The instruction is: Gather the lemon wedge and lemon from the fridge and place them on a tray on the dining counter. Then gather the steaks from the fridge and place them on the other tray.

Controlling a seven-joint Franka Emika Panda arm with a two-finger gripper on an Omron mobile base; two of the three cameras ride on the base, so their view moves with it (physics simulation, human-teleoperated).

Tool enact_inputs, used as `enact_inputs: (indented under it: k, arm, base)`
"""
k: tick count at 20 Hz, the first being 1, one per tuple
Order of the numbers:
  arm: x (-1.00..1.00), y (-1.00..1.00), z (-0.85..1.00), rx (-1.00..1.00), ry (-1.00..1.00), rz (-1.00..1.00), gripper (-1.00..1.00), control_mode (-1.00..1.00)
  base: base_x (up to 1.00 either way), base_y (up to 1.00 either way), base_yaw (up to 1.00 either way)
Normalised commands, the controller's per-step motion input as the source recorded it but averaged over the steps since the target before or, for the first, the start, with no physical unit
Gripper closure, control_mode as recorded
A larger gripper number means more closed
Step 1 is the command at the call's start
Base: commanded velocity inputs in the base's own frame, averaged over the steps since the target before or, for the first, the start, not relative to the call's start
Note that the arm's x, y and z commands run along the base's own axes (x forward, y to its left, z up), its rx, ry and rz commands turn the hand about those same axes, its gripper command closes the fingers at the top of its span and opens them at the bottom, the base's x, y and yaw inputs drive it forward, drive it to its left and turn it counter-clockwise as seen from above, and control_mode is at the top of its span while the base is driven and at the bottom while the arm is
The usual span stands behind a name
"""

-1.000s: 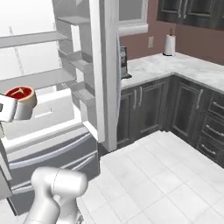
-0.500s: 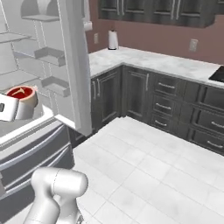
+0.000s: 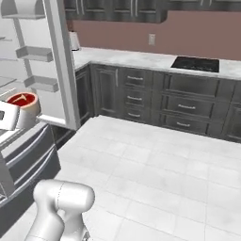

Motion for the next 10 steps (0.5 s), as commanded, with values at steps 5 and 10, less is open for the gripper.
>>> enact_inputs:
  k: [5, 10]
  arm:
    - [0.0, 0.0, 0.0, 0.0, 0.0, 0.0, 1.0, 1.0]
    - [0.0, 0.0, 0.0, 0.0, 0.0, 0.0, 1.0, 1.0]
  base:
    - [-0.91, 0.0, -0.44]
    - [-0.98, -0.07, -0.31]
